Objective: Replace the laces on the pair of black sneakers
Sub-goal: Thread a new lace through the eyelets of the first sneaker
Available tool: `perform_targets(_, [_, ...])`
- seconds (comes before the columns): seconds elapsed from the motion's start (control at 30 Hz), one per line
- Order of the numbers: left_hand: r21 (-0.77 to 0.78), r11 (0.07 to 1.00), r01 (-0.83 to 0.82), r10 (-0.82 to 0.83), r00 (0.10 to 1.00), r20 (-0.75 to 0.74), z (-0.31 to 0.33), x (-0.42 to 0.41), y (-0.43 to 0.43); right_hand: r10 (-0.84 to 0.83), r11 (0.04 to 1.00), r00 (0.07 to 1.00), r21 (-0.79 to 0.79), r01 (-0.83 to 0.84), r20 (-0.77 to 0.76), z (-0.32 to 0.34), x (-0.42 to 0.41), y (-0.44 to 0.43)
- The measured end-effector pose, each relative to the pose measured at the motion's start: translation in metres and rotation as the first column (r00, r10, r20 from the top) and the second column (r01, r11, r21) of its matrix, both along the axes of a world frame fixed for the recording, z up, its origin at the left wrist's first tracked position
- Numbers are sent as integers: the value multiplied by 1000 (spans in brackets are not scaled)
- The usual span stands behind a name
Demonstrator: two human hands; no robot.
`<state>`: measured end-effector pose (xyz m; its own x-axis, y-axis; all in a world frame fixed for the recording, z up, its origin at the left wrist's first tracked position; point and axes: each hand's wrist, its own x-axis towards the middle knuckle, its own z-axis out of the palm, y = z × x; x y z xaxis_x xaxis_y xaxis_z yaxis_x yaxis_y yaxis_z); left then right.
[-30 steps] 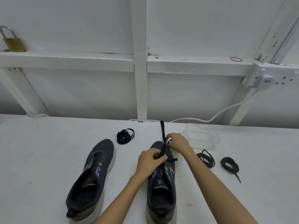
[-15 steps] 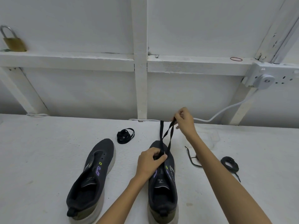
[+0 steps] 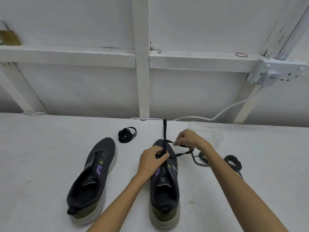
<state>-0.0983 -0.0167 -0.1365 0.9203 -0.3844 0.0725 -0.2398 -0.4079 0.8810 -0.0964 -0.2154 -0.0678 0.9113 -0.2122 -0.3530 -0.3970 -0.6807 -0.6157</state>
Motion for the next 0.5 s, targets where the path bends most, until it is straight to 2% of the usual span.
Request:
perform_targets(0.03, [3, 1000, 3, -3, 1000, 1, 2, -1, 0, 77, 993, 996, -89, -81, -45, -2, 3, 3])
perform_targets(0.1, [6, 1000, 5, -5, 1000, 8, 4, -2, 0, 104, 978, 994, -177, -108, -29, -1, 10, 12])
perform_targets(0.17, [8, 1000, 4, -4, 1000, 12, 5, -2, 0, 32, 992, 998, -125, -25, 51, 0, 19, 18])
perform_targets(0.27, [40, 999, 10, -12, 999, 41, 5, -3, 0, -73, 991, 988, 117, 57, 137, 4, 28, 28])
perform_targets(0.33, [53, 999, 13, -16, 998, 61, 7, -4, 0, -111, 950, 975, 310, 46, 194, 3, 30, 36])
perform_targets(0.43, [53, 998, 14, -19, 996, 93, 9, -4, 0, -230, 812, 948, 581, 63, 218, 10, 30, 43])
perform_targets(0.5, [57, 998, 24, -30, 994, 105, 10, -2, 1, -345, 702, 911, 707, 89, 227, 17, 30, 40])
